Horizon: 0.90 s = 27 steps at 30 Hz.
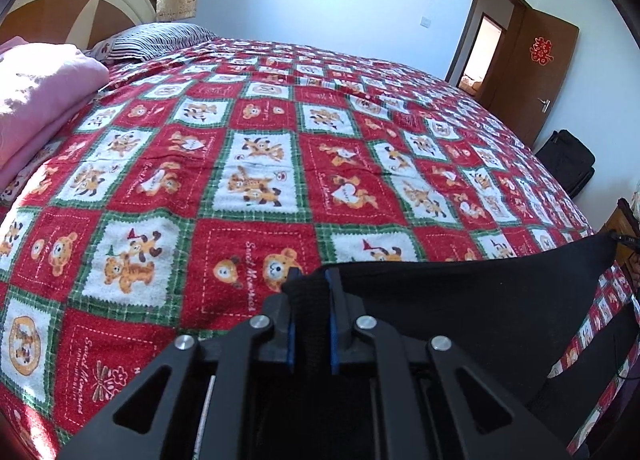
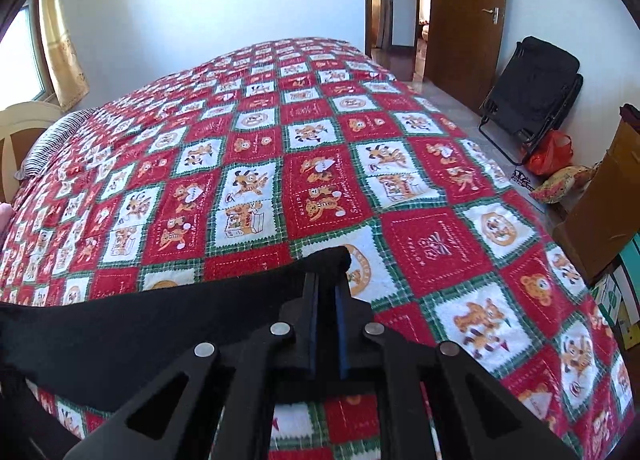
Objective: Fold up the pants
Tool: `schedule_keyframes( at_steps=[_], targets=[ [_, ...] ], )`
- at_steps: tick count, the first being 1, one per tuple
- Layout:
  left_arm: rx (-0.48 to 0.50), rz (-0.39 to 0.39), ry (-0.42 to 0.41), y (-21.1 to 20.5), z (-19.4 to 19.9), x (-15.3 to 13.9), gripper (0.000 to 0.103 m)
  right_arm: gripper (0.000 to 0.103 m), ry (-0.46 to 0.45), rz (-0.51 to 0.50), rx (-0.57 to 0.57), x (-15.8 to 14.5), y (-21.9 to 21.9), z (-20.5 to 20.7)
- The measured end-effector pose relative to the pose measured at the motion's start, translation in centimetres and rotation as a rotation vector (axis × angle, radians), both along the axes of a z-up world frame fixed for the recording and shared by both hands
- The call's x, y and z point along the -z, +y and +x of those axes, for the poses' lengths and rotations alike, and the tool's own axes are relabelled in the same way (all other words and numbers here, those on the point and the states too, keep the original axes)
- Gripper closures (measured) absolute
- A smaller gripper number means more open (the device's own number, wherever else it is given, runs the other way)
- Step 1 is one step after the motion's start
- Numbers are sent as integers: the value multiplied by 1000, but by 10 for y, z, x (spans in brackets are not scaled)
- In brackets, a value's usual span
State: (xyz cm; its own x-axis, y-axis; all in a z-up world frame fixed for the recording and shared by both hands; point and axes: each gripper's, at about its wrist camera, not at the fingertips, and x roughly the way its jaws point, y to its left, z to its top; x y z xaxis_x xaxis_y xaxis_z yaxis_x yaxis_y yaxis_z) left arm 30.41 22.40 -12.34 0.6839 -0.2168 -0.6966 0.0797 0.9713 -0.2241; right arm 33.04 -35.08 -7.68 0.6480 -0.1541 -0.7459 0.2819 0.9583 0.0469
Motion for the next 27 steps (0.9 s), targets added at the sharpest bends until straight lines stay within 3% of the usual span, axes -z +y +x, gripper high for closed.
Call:
schedule_keyframes(
  at_steps=[7,15,27],
  targets=[
    [-11,-30,-49,3,-14,-8,91,98,-40,3,1,-9,2,-40],
    [23,18,-129,1,-40,-23,91,99,-43,-10,5,1,8,-76],
    [34,-31,-225,8,-94,-28,91,99,-171,24,19,-13,-9,-168]
  ],
)
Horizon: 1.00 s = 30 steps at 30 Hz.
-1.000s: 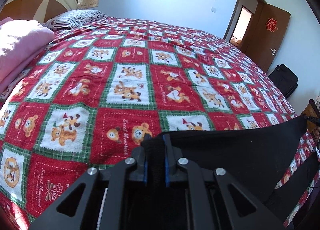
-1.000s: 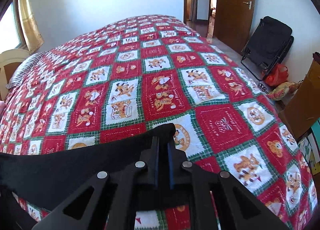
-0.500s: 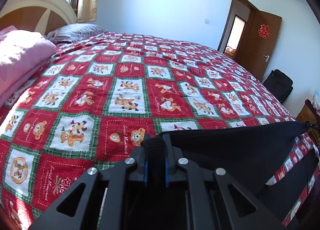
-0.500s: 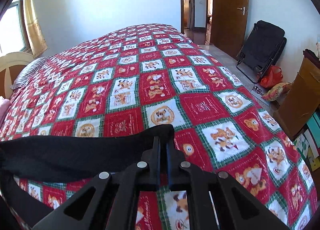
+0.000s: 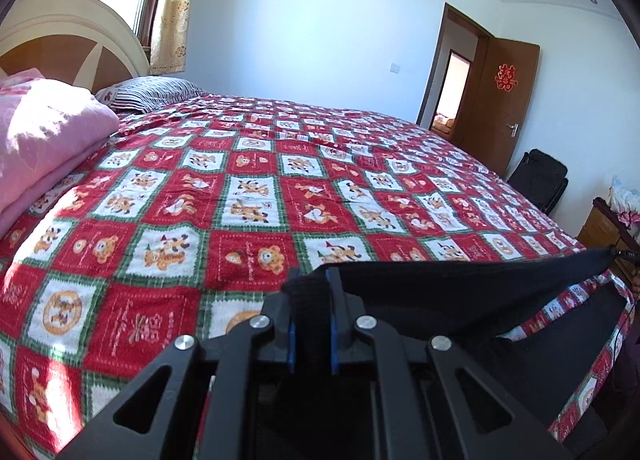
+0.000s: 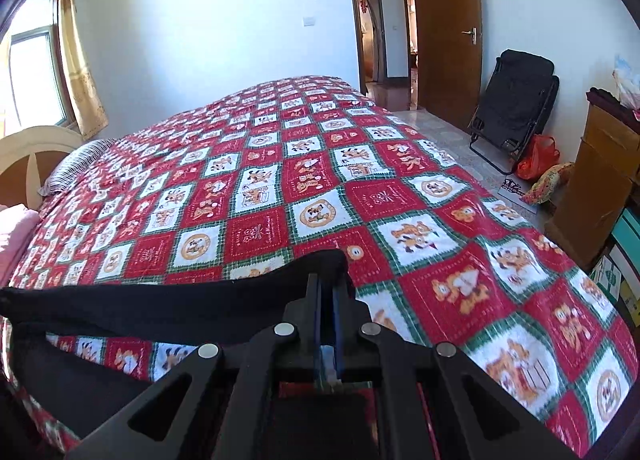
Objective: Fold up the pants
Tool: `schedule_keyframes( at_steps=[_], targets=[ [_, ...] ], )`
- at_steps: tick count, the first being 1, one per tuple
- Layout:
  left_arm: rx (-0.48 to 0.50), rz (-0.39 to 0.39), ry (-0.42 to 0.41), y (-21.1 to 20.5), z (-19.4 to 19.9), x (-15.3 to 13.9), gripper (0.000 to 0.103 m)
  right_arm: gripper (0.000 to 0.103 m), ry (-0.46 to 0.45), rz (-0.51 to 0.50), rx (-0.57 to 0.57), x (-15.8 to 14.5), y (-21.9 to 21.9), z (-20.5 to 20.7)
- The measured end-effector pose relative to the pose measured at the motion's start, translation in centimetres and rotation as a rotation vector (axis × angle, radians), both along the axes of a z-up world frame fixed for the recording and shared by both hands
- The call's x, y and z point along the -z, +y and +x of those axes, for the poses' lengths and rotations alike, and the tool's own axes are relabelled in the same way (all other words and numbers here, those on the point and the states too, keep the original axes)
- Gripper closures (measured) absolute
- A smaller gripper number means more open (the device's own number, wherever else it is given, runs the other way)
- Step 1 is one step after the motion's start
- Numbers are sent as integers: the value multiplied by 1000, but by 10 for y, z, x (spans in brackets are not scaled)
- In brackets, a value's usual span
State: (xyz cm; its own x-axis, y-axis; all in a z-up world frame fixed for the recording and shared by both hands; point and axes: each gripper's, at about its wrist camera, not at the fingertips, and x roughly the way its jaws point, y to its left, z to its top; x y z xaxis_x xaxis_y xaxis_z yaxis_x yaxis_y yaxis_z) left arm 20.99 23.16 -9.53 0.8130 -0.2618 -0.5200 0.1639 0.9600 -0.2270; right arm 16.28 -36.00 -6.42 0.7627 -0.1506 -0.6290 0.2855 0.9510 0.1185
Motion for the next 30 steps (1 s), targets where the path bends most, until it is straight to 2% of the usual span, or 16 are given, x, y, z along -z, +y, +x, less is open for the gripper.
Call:
schedule_keyframes(
  at_steps=[10,15,18,21,22,26,29,30],
  targets=[
    [17,-34,-40,3,-58,26,90,99,-14,54,32,27,-27,-73],
    [19,5,-15,1,-79,47,89,99,6,73,41,48,-34,-100],
    [17,65,1,-2,-86,60,83,99,20,55,41,58,-34,-112],
    [0,87,-12,-1,-94,62,70,98,6,66,18,58,-36,-124],
    [-9,102,-13,0,-96,62,60,97,3,76,6,57,-38,-127],
    [-22,137,-12,12,-112,61,41,92,19,49,20,50,-42,-145],
    [-36,147,9,29,-125,63,31,92,20,-45,66,40,-38,-159],
    [-45,159,21,36,-130,65,31,92,15,-61,68,36,-35,-162]
  ],
)
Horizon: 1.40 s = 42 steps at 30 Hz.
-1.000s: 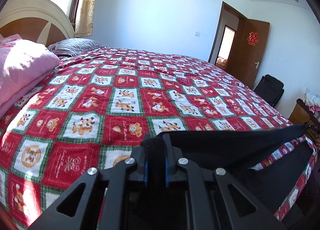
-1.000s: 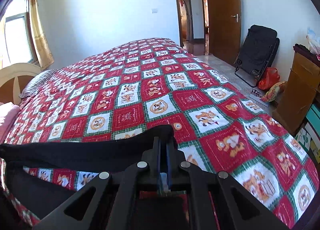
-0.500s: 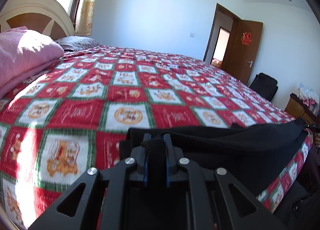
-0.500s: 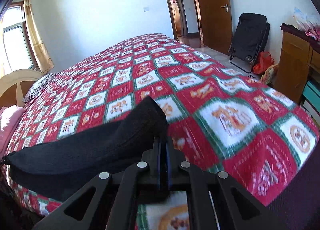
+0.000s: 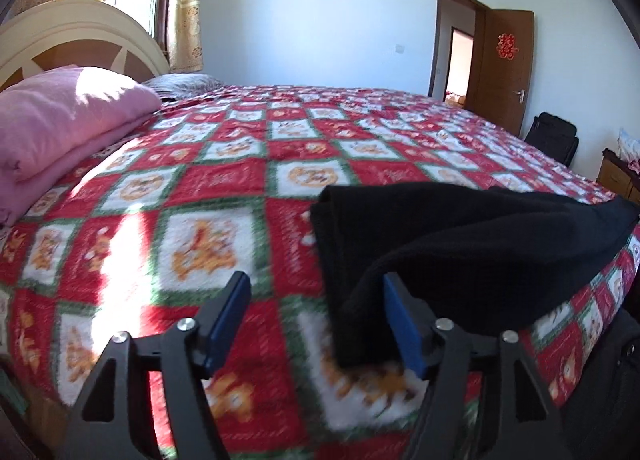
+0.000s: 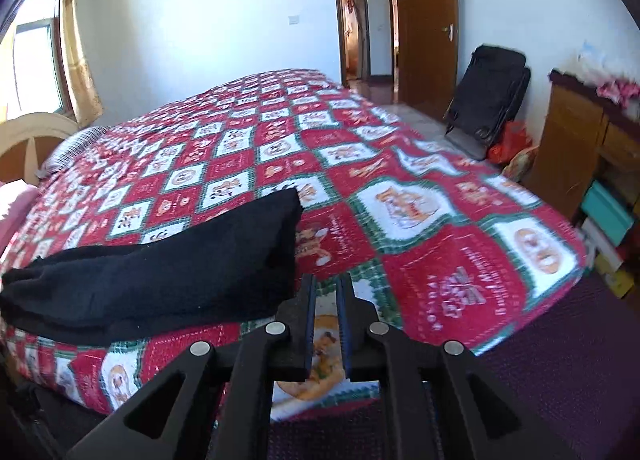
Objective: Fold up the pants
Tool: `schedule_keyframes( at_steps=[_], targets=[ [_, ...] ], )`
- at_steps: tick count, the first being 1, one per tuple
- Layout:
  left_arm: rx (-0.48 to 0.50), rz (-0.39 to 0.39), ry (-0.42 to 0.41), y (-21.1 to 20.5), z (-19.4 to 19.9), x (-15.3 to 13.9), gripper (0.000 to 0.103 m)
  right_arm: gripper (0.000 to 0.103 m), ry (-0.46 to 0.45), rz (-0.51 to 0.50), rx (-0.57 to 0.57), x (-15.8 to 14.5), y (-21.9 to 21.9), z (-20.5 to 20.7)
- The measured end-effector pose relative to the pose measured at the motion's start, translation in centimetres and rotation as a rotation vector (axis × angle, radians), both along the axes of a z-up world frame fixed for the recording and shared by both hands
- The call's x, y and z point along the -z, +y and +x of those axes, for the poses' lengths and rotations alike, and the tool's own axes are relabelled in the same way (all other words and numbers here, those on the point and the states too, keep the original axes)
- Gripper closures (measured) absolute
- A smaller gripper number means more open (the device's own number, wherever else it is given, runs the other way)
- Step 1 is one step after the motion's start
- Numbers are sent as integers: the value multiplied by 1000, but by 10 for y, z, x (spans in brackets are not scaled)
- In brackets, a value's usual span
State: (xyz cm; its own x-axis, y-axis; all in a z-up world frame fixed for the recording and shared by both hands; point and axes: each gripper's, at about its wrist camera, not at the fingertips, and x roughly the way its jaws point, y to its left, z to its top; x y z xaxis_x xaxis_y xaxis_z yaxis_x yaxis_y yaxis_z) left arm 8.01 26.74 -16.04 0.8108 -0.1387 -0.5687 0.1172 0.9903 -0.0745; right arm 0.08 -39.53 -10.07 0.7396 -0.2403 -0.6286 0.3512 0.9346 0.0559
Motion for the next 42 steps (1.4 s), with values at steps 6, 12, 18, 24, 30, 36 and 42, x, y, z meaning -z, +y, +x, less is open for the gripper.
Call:
schedule_keyframes(
  at_steps=[6,12,18,24,30,36,42],
  targets=[
    [-142,-12,35,37,-21,5,33,88,-63,-14,-78,-23,31,4],
    [-97,-68,-16,16,-26,-6,34,49,-31,-40,-346,-32,116,39],
    [29,110,-60,-39,-24,-14,34,49,61,-126,-651,-16,198,52],
    [32,238,-32,-57,-6,0,44,49,131,-236,-776,16,245,67],
    [42,247,-18,-63,8,1,72,49,198,-303,-789,39,260,92],
    [72,210,-40,-59,7,-9,87,77,212,-312,-798,48,264,99],
    [81,226,-71,-53,3,-19,92,99,169,-317,-798,28,267,89]
  ],
)
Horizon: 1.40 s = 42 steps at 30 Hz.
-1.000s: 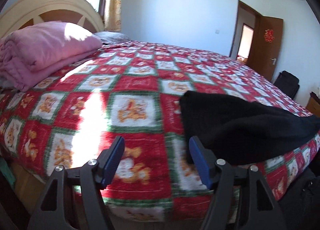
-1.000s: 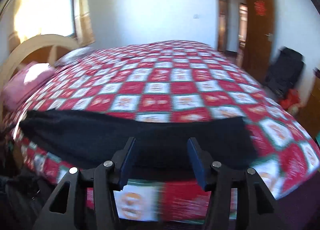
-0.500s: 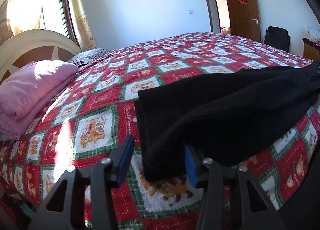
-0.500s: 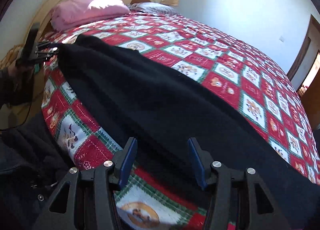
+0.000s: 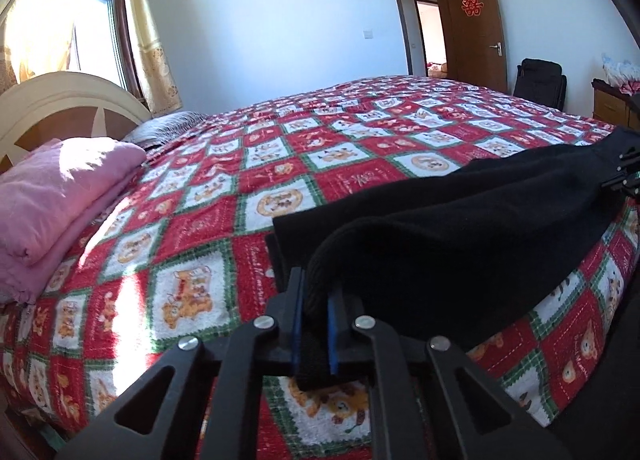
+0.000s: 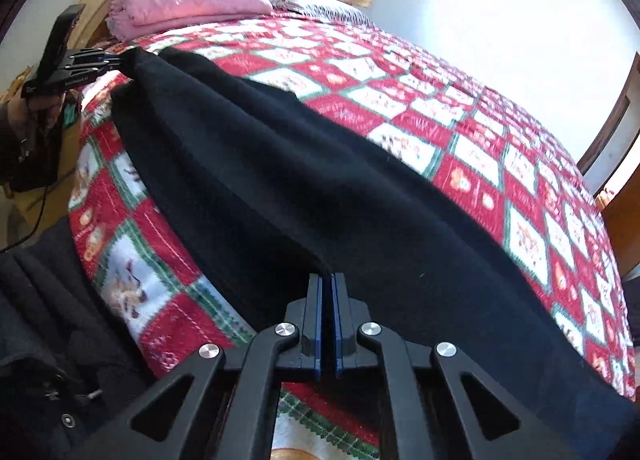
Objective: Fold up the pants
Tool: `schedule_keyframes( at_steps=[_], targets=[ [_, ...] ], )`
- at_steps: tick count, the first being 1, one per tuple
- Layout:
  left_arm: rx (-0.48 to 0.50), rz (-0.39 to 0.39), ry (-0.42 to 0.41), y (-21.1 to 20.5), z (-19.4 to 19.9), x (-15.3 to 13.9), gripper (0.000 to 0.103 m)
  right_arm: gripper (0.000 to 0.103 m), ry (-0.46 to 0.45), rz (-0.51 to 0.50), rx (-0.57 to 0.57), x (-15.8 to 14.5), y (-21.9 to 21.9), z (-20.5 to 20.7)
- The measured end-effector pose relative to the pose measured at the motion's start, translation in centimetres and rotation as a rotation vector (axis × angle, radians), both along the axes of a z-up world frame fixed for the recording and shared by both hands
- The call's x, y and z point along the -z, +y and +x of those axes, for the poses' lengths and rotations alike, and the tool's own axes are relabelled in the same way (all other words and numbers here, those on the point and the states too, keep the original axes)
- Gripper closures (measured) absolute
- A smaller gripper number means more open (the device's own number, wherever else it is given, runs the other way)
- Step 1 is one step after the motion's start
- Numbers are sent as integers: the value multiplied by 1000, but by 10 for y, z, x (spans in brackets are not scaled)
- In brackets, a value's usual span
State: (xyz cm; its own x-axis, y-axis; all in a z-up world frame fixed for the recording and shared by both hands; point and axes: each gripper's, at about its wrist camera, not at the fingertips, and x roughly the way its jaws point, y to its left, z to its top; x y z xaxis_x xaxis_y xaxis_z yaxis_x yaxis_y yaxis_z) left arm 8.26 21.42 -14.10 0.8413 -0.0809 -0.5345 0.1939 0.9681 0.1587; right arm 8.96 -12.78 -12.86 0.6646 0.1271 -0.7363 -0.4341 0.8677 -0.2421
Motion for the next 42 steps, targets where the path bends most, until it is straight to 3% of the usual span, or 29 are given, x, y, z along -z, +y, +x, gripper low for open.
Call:
schedule_keyframes(
  at_steps=[5,13,18,20,22,26,28,32,36,39,42],
  targets=[
    [3,28,-40,5,-6,-6,92,99,-3,21,-13,-11,-5,-14],
    [5,120,2,9,-13,35,92,99,82,-10,0,27,-6,-14],
    [-22,121,1,19,-18,41,79,97,104,1,0,24,-12,-13],
    [-60,148,-1,27,-20,40,63,94,111,0,-8,22,-14,-15],
    [-129,164,5,42,-21,41,60,82,122,14,-15,20,-18,-16],
    [-263,59,30,85,-25,41,60,78,123,102,-33,5,-28,-18],
    [-285,-4,12,92,-29,36,60,77,112,147,-12,-3,-32,-15],
    [-239,-73,-26,72,-24,20,59,77,97,220,16,-19,-35,9],
    [-150,-112,-76,30,-12,-5,44,77,117,364,66,-34,-49,61],
    [-75,-122,-81,-4,5,-14,44,77,134,451,89,-39,-59,106],
    [-48,-66,-74,-31,20,-7,40,77,181,539,122,-34,-71,148]
  ],
)
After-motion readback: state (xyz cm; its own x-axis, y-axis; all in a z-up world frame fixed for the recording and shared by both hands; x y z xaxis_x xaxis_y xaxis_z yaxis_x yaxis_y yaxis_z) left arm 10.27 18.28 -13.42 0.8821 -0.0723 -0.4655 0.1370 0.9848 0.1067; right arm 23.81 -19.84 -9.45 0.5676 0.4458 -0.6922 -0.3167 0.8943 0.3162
